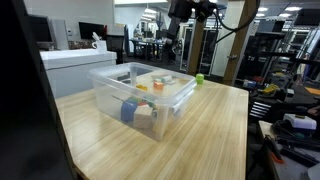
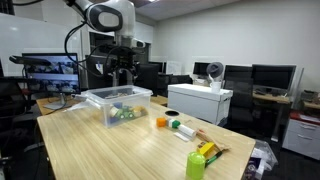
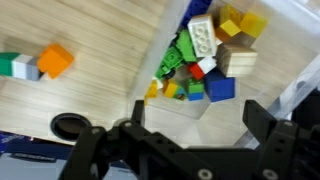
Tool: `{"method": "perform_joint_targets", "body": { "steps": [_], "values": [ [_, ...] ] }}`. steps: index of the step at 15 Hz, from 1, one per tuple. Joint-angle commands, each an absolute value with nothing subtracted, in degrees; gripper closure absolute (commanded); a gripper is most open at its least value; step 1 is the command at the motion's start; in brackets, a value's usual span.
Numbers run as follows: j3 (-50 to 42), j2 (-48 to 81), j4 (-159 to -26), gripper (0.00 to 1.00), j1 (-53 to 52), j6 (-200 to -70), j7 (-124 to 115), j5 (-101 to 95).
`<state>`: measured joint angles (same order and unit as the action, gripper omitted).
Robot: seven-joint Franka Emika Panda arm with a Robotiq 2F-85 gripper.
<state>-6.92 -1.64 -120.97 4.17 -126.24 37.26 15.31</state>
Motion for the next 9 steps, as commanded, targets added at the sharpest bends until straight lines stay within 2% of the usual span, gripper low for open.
{"method": "perform_joint_targets", "body": {
  "steps": [1,9],
  "values": [
    [-10.30,4.55,-116.00,0.00,8.42,-130.73,36.90,14.62],
    [-15.86,19.81,-107.20,0.00,18.35,-140.84,24.64,6.19]
  ]
}}
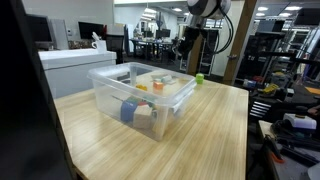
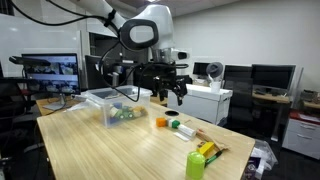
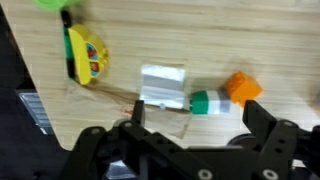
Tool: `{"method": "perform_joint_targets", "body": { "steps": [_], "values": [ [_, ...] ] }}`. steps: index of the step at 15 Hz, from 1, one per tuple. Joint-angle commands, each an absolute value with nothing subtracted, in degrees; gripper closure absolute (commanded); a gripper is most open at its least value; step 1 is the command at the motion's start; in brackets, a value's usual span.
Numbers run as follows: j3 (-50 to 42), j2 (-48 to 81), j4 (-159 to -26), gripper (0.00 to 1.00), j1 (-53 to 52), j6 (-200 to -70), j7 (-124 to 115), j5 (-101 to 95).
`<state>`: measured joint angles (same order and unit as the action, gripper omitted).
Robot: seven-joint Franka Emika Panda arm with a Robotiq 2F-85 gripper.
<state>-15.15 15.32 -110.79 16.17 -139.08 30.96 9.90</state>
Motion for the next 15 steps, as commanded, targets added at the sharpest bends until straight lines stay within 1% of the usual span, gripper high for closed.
{"method": "perform_joint_targets", "body": {
  "steps": [1,8,15],
  "values": [
    [-16.43,21.35,-105.99,0.00,19.13,-141.03,22.18,4.72],
    [-20.81,28.83,-101.33,0.00,22.58,-138.35,7.97,-2.98],
    [-20.22,32.67,-100.22,0.00,26.08,-133.49,7.85,-2.38]
  ]
}}
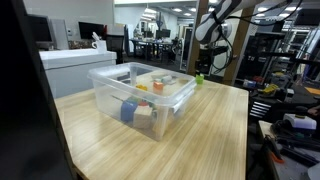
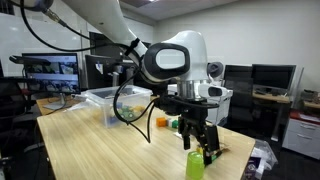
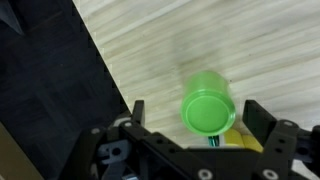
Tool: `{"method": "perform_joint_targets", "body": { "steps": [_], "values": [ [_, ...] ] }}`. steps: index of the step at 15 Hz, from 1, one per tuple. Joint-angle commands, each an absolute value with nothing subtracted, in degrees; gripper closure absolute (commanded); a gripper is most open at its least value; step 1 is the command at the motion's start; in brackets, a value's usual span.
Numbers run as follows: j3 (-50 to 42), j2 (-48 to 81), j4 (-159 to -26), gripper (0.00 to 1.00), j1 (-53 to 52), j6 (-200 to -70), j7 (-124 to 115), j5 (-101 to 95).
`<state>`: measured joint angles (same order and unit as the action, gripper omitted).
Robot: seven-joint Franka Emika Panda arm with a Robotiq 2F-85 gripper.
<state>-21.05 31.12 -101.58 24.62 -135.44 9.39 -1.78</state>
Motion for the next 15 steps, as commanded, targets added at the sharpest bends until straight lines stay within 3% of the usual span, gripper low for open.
{"method": "perform_joint_targets", "body": {
  "steps": [1,10,11,12,15],
  "values": [
    [-20.07,33.46,-99.95,0.00,26.51,-133.13,7.83,-2.13],
    [-16.02,40.88,-90.94,0.00,28.83,-133.74,9.55,-0.44],
    [-15.65,41.27,-89.96,0.10,28.81,-133.26,9.32,-0.29],
    [-16.22,41.56,-89.08,0.27,27.96,-131.69,7.85,-1.04],
    [-17.95,40.85,-88.73,0.50,26.18,-126.76,4.79,-3.24]
  ]
}}
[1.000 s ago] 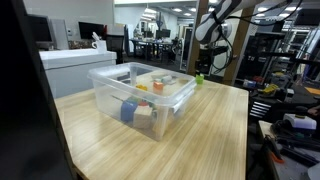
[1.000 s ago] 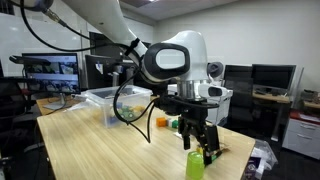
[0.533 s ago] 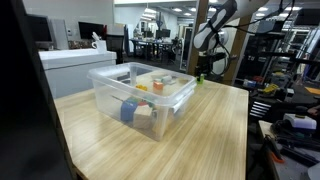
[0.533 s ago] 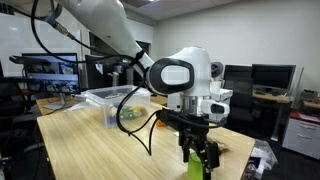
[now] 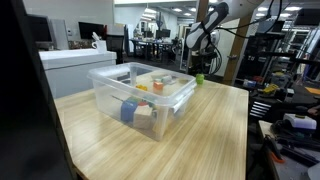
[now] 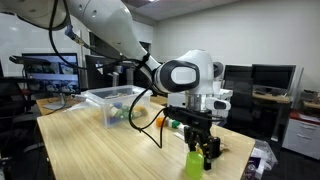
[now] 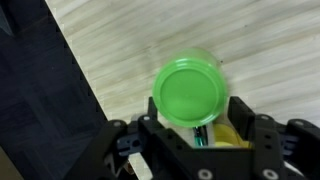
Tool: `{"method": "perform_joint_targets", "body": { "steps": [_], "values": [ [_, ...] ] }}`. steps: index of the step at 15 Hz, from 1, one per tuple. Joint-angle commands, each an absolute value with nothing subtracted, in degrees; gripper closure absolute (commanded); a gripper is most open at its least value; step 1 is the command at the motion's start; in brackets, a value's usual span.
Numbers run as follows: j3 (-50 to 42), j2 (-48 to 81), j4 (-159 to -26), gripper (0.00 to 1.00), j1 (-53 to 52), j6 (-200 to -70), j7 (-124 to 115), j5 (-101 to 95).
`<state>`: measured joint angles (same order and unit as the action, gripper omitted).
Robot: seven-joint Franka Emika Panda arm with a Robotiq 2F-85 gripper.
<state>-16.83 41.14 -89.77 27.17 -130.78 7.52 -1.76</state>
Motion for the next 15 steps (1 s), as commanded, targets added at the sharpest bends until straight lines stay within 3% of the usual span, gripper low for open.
{"method": "perform_joint_targets", "body": {
  "steps": [1,3,6,7,8,9,10,15],
  "values": [
    [-18.45,41.07,-87.94,0.59,25.85,-125.05,3.72,-3.57],
    [-18.94,41.11,-86.89,0.84,25.75,-122.88,2.41,-4.10],
    [-18.53,40.26,-87.81,0.98,25.47,-121.17,2.21,-4.37],
    [-18.04,39.72,-88.62,0.63,25.45,-121.25,2.72,-3.92],
    [-18.06,39.68,-88.80,0.67,25.22,-121.38,2.77,-4.13],
    [-17.95,39.67,-88.82,0.64,25.07,-121.44,2.75,-4.09],
    [-18.32,39.70,-88.65,0.53,24.74,-122.08,2.37,-4.52],
    [-18.65,38.22,-89.69,0.19,24.14,-120.60,3.00,-5.55]
  ]
}}
